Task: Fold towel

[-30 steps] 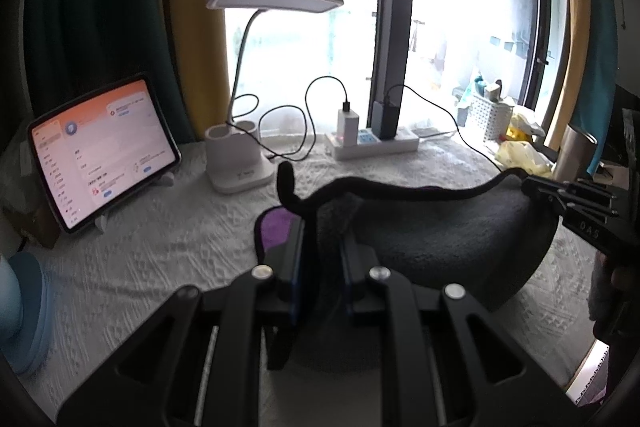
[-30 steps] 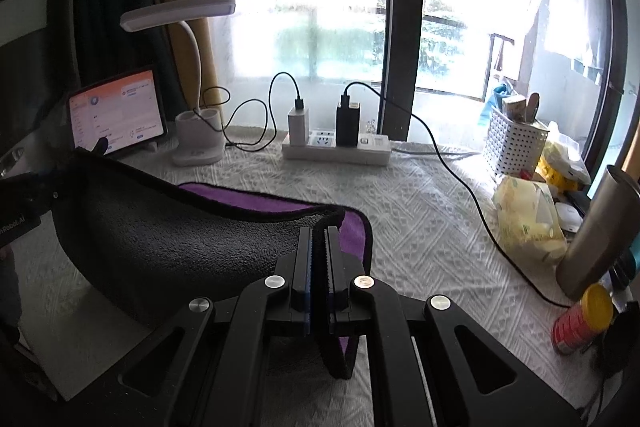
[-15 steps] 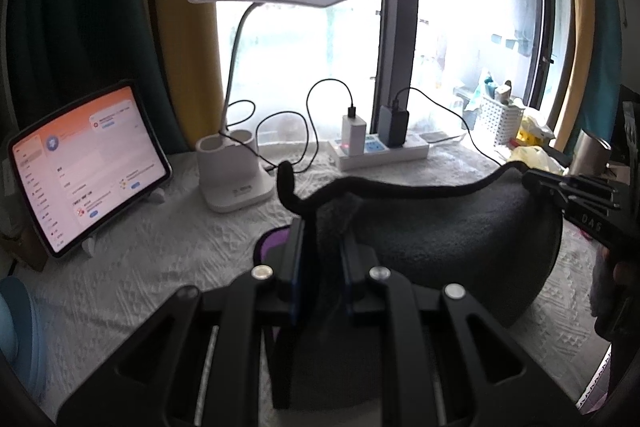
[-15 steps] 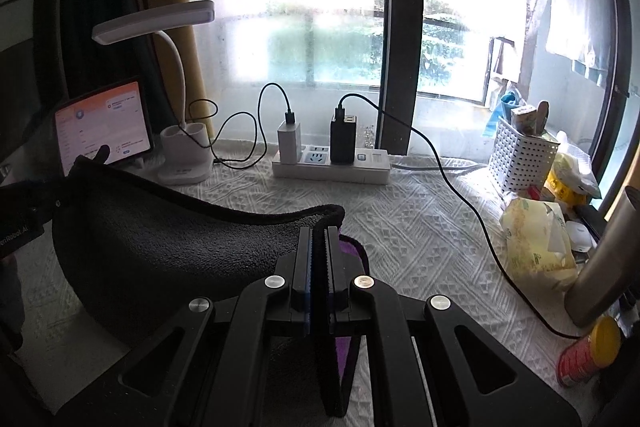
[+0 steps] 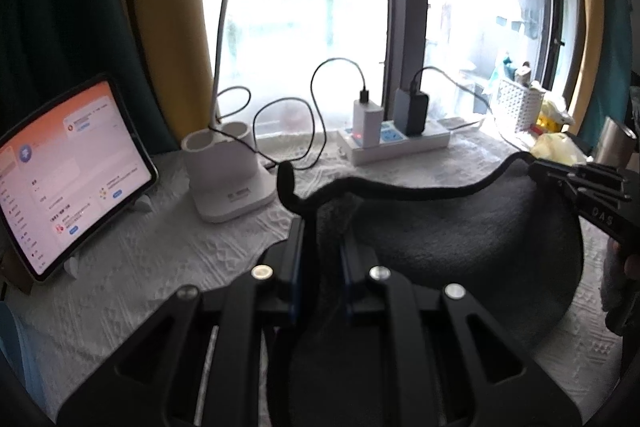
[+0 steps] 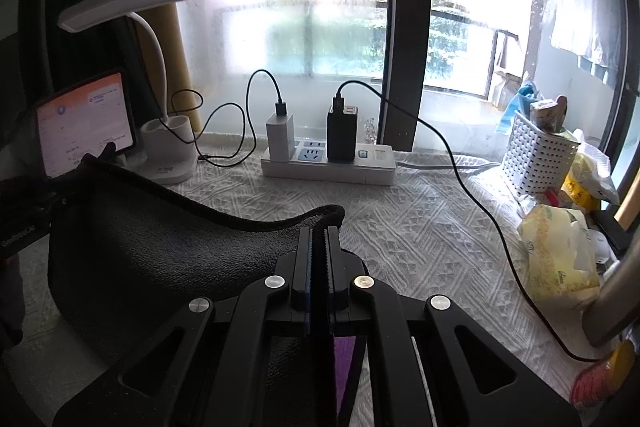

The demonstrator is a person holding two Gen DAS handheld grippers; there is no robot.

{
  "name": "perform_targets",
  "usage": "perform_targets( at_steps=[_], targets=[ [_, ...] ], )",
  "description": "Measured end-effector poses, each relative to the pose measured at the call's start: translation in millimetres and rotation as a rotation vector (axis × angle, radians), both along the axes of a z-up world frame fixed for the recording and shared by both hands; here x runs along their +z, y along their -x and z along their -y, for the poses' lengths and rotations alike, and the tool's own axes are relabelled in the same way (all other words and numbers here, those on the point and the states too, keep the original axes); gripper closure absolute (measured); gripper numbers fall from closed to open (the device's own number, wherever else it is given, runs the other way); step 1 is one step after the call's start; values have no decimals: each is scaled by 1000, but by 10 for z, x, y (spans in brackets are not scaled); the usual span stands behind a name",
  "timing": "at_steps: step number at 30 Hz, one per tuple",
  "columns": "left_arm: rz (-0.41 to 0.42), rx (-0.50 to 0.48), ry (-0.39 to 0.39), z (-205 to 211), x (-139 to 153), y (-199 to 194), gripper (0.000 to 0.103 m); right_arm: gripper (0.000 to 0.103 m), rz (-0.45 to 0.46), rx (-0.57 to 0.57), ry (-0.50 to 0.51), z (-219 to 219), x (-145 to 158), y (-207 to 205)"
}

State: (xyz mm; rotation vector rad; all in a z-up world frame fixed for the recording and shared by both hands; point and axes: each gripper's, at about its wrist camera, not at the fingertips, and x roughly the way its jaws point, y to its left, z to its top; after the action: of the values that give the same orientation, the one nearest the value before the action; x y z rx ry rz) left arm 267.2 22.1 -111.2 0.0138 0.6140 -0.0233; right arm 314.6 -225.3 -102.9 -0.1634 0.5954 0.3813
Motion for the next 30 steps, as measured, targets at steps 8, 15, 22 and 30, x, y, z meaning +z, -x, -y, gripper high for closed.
perform_targets(
  at_steps=[8,15,22,30],
  targets=[
    [-56,10,-44,29,-231,-299,87,97,-37,-17,23,-40,-222,-227],
    [-138,28,-29,0,-435,-499,87,97,-78,-21,45,-93,-387,-388],
    [-220,57,-23,-57,-625,-621,84,97,-142,-44,78,-126,-576,-503],
    [-203,91,6,-135,-588,-596,76,92,-177,-64,89,-115,-616,-544]
  ],
)
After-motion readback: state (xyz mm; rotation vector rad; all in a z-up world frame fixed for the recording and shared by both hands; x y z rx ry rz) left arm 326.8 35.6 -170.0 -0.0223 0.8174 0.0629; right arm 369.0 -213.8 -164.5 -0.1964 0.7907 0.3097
